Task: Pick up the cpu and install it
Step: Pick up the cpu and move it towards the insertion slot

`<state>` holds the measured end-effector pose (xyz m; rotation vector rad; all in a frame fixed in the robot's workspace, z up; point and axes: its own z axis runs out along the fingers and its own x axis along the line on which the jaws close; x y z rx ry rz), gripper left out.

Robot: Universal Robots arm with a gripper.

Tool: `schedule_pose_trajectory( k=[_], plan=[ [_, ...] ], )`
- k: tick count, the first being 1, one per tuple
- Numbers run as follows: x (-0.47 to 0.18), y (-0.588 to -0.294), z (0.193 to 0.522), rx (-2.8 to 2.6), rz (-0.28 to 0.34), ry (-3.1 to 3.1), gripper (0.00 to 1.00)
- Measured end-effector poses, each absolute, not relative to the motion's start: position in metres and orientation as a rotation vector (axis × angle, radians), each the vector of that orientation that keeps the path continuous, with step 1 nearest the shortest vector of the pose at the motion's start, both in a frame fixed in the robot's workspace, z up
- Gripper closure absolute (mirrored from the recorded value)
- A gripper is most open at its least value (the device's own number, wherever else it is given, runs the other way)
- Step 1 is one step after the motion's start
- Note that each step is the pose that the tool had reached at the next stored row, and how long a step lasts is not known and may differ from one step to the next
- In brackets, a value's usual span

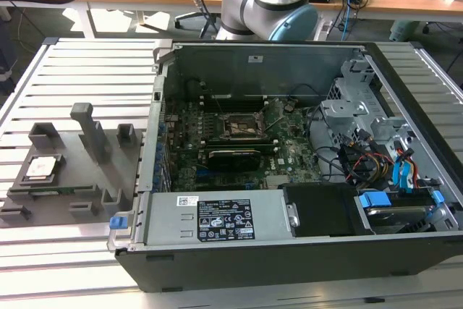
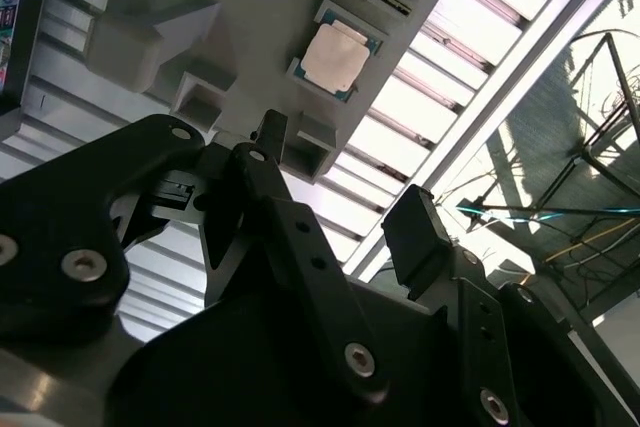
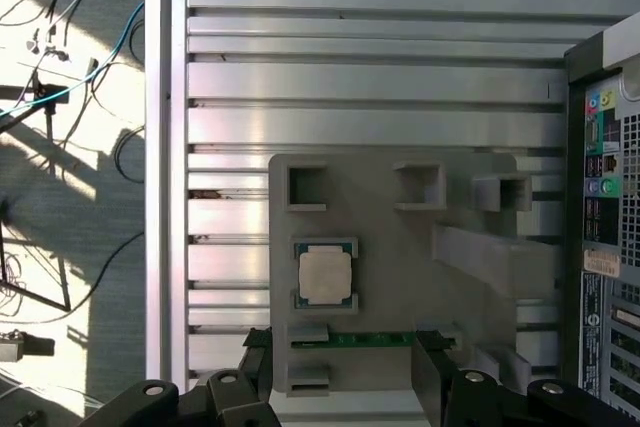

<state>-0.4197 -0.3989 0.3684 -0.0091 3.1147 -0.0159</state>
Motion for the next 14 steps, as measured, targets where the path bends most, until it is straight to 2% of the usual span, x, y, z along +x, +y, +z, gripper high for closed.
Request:
schedule_pose_trajectory(
  k=[14],
  plan=[
    [-0.4197, -0.3989, 0.364, -0.009, -0.016, 3.115, 0.34]
  ],
)
